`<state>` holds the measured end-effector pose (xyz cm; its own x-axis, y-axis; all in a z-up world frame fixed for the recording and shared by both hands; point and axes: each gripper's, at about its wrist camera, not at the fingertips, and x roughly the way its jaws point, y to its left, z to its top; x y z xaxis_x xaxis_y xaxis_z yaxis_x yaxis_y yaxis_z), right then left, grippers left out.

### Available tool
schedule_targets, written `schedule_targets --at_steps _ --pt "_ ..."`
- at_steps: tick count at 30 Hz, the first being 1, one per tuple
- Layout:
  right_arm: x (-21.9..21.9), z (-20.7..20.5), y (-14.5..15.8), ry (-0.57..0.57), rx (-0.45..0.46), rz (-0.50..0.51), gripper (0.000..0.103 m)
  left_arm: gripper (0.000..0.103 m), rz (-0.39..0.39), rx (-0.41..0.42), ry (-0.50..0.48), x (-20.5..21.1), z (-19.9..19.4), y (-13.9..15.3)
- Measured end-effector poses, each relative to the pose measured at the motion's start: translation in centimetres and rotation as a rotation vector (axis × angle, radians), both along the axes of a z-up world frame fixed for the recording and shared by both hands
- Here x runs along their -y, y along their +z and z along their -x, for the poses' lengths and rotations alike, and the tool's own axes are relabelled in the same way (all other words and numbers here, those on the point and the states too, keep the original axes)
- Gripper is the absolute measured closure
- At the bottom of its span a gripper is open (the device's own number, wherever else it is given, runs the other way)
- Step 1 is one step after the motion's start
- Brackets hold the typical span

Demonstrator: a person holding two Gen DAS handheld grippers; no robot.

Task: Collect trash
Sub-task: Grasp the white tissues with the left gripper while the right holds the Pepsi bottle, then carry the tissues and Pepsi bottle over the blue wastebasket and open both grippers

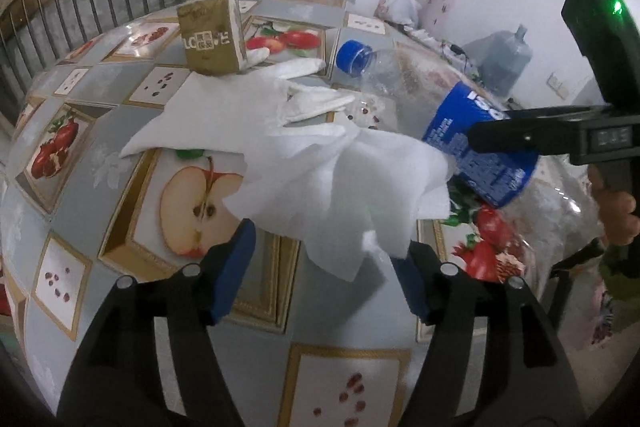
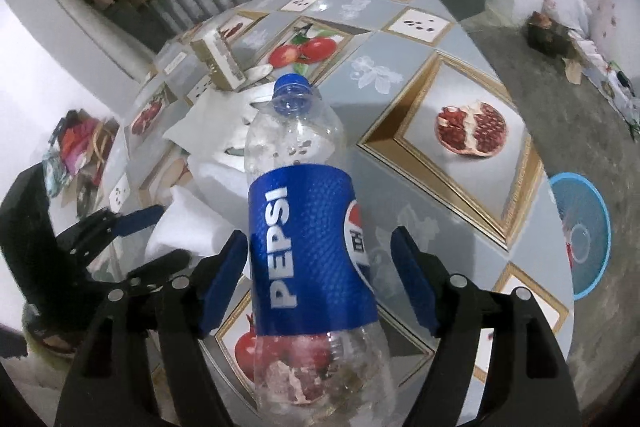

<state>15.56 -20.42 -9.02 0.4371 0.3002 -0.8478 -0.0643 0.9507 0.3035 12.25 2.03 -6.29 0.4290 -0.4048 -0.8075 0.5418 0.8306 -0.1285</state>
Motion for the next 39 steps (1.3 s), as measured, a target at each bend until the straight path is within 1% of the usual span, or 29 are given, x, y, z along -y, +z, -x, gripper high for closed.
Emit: schedule_targets --at_steps 3,5,10,12,13,15,16,18,19,21,26,39 --pt "-0.2 -0.8 -0.8 0.025 -0.048 -0.013 0.031 0.04 -0.021 0.003 -0.002 0.7 -0.5 -0.8" --pt "-0.5 -1.3 -1.2 0.046 -0.069 -0.01 0.031 0.041 -0.036 0.021 0.001 1.1 -0.7 -1.0" --pt "-0.9 -1.8 -1.7 0.07 -0.102 -0.019 0.031 0.051 -0.076 0.055 0.008 1.5 -1.0 -1.2" --pt "-0.9 -1.8 -1.8 0.062 -0.105 -0.025 0.031 0.06 -0.085 0.065 0.012 1.5 -1.0 -1.1" --pt "-0.9 -1.7 -1.8 0.058 -0.103 -0.029 0.032 0.062 -0.085 0.066 0.013 1.4 -1.0 -1.1" --pt "-0.7 -1.6 -1.7 0.048 -0.101 -0.039 0.037 0.075 -0.081 0.066 0.018 1.4 -1.0 -0.9" --pt "-0.5 -1.6 -1.7 0.042 -0.101 -0.05 0.04 0.078 -0.08 0.067 0.021 1.3 -1.0 -0.9" --pt "-0.3 -1.5 -1.7 0.03 -0.1 -0.074 0.044 0.09 -0.078 0.066 0.021 1.4 -1.1 -0.9" --pt "-0.2 -1.5 -1.7 0.022 -0.098 -0.078 0.044 0.092 -0.078 0.068 0.019 1.3 -1.0 -0.8" --pt "0.2 -1.3 -1.7 0.001 -0.093 -0.088 0.044 0.099 -0.082 0.08 0.016 1.3 -0.8 -0.7" --pt "0.6 -1.0 -1.4 -0.025 -0.081 -0.11 0.045 0.102 -0.085 0.108 0.012 1.4 -0.5 -0.1" --pt "1.2 0.0 -0.1 -0.051 -0.039 -0.134 0.045 0.103 -0.07 0.172 0.019 1.1 0.4 2.2"
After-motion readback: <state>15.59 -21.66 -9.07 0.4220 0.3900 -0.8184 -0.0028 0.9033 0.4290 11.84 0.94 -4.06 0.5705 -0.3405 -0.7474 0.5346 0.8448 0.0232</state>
